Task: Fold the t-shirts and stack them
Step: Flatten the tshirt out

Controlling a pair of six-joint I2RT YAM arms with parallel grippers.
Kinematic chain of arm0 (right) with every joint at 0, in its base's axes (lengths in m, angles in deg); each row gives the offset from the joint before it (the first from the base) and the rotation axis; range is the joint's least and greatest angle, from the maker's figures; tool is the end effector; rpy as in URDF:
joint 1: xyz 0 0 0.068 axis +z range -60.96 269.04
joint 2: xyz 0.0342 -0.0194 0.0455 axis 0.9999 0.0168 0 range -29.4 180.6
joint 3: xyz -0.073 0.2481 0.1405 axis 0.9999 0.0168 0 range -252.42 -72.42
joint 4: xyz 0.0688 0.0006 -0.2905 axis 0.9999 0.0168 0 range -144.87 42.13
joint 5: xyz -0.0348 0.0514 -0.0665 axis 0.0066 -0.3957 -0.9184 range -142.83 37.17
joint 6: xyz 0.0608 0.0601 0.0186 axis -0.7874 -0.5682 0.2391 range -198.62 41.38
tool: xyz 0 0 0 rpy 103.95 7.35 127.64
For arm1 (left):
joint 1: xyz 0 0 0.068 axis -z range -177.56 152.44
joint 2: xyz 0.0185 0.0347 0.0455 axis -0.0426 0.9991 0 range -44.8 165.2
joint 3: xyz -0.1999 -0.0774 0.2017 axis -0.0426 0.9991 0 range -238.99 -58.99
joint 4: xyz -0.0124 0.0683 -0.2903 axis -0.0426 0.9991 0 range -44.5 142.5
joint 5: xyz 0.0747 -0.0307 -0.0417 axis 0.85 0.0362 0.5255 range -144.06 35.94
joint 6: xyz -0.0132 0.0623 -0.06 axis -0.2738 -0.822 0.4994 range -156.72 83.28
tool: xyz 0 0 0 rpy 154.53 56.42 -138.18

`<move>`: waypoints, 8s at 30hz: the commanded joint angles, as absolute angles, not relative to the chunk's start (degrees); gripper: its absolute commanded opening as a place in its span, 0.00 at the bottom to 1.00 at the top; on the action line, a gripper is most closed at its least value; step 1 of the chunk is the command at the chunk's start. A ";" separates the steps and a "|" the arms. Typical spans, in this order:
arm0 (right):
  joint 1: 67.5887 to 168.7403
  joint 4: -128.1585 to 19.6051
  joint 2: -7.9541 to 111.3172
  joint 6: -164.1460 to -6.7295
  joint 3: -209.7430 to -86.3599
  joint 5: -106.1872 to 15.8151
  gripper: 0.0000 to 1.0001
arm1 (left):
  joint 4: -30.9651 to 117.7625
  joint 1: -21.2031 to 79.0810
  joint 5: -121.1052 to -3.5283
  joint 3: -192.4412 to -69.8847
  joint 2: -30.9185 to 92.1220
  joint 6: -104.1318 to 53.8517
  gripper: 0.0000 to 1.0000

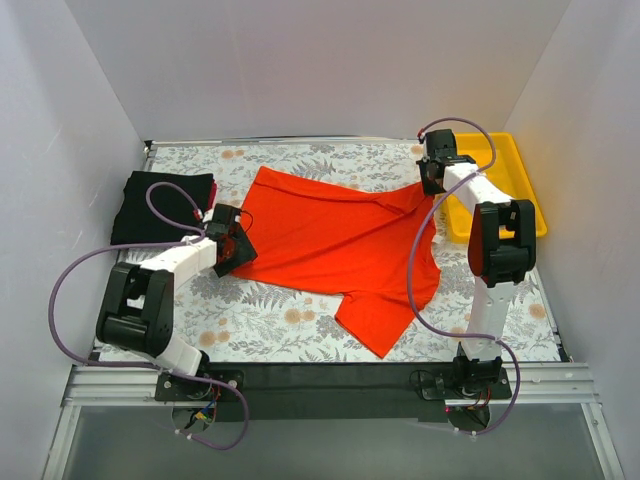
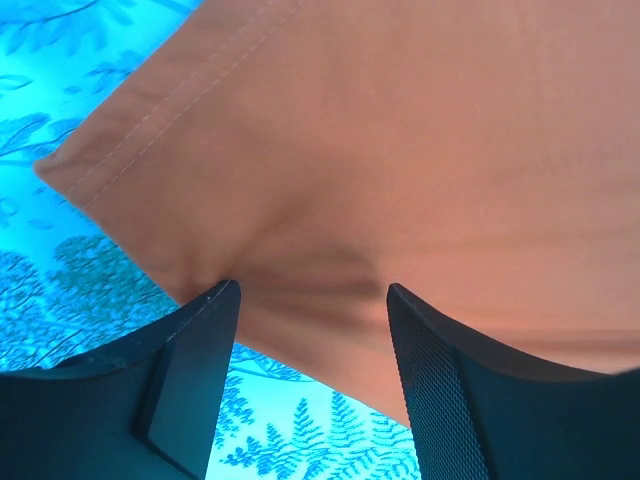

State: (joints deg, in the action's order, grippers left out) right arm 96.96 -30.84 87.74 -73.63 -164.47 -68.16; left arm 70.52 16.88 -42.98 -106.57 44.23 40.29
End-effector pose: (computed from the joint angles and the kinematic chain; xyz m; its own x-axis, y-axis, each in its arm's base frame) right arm 0.5286 0.0528 0.1895 -0.7494 -0.1890 -0.6345 -0.0268 0.9663 -0.2561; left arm 0.3212 -0.0673 0.1188 -0.3657 -0.8933 -0.2614 -0.8269 0.4407 -0.3493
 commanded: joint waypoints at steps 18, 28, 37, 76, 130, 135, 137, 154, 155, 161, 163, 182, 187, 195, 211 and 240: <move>96.86 -29.39 85.48 -76.15 -169.71 -72.08 0.35 | 80.83 11.93 -41.84 -101.09 35.27 41.42 0.70; 102.91 -27.36 69.93 -87.93 -148.47 -55.65 0.42 | 80.76 12.28 -42.45 -114.80 33.94 39.13 0.82; 106.00 -29.82 59.03 -94.35 -125.62 -43.60 0.42 | 73.82 12.46 -43.51 -121.57 46.85 38.16 0.82; 114.73 -23.84 43.81 -90.31 -126.72 -48.61 0.43 | 75.12 9.29 -41.13 -112.77 35.53 41.59 0.83; 148.19 -25.16 74.56 -81.52 -147.04 -45.00 0.32 | 83.29 9.47 -43.07 -117.27 26.74 37.90 0.83; 149.50 -25.60 76.42 -81.52 -146.07 -44.65 0.31 | 83.73 9.47 -42.89 -117.18 26.56 37.64 0.83; 150.03 -25.60 76.86 -81.44 -144.41 -43.96 0.31 | 83.73 9.47 -42.81 -117.18 26.56 37.64 0.83; 155.04 -21.48 74.85 -81.00 -142.64 -38.23 0.32 | 83.12 9.47 -42.72 -116.56 27.09 38.25 0.83; 154.87 -21.39 74.40 -81.00 -143.08 -40.50 0.32 | 83.12 9.47 -42.72 -116.39 27.26 38.25 0.83; 148.20 -20.86 67.82 -81.35 -146.85 -47.54 0.39 | 79.70 9.38 -41.76 -115.68 31.91 39.83 0.83; 142.50 -21.03 65.45 -82.05 -147.12 -48.87 0.45 | 78.73 9.30 -41.05 -116.29 34.28 41.40 0.82; 115.23 -33.78 45.84 -91.01 -128.85 -48.18 0.59 | 73.36 6.04 -33.58 -134.75 63.99 42.82 0.54; 112.95 -34.57 45.22 -90.93 -127.44 -47.12 0.59 | 73.45 6.04 -33.93 -136.51 66.02 41.86 0.51; 111.80 -35.27 45.22 -91.02 -126.56 -46.41 0.58 | 73.45 6.04 -33.58 -137.57 66.90 40.89 0.42; 110.40 -35.36 44.52 -91.10 -125.77 -45.80 0.58 | 73.45 6.04 -34.28 -139.59 68.57 40.01 0.20; 103.19 -44.85 75.62 -99.28 -150.81 -44.74 0.40 | 76.09 6.04 -35.77 -142.49 62.51 35.97 0.00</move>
State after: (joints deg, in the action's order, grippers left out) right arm 103.34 -41.42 73.84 -97.89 -146.68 -45.49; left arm 75.98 6.19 -35.47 -142.72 66.83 36.88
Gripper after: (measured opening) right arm 0.403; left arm 0.019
